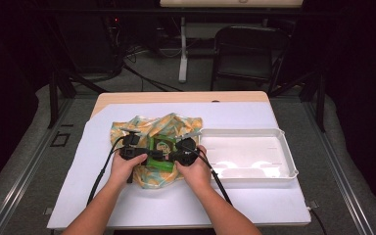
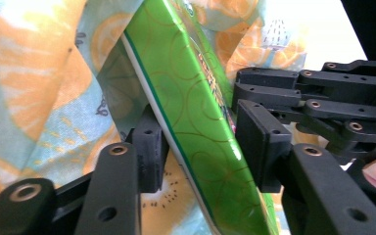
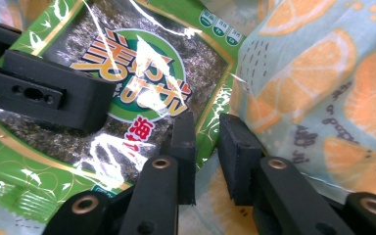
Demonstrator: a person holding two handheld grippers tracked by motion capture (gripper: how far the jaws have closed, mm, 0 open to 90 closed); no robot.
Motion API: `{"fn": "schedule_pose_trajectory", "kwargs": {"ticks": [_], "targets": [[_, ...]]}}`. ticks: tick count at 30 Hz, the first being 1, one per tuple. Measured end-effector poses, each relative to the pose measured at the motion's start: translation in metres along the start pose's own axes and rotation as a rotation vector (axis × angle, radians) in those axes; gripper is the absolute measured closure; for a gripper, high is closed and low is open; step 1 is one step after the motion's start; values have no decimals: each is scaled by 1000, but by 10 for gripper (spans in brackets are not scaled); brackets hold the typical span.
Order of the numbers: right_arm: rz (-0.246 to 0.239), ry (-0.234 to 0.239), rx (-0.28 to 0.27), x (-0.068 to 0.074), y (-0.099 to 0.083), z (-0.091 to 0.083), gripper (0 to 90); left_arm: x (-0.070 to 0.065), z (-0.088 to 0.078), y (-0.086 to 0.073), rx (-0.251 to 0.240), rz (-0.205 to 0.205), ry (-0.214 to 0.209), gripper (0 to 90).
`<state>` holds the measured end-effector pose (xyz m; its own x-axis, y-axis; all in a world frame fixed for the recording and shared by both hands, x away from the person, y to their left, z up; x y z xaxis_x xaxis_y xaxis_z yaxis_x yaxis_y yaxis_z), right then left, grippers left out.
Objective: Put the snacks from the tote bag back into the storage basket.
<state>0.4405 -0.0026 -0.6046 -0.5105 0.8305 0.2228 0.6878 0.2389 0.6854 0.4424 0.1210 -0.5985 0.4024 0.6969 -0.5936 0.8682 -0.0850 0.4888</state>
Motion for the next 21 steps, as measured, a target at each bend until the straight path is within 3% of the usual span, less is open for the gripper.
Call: {"fn": "schedule_pose_trajectory", "kwargs": {"ticks": [11, 18, 19, 21], "targets": [[-14, 0, -11, 1, 3, -4, 671, -1, 0, 0, -5, -43, -6, 626], [-106, 7, -81, 12, 11, -34, 604, -1, 0, 0, -12, -50, -2, 626], [-106, 13, -95, 13, 12, -37, 596, 0, 0, 0, -11, -32, 2, 626], [-118, 22, -99, 15, 12, -46, 574, 0, -1, 0, -12, -43, 0, 626]]}}
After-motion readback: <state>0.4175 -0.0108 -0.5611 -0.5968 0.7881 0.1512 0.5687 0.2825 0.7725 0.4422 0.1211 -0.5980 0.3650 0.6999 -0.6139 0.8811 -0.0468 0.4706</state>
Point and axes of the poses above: each handheld gripper's, and its own axes: z roughly forward along the jaws, y roughly out of its top, x roughly to its left, the point moved 8 cm from there along z, roughly forward along the jaws, and after that the axes turned 4 degrees about y, right-handed, at the moved point
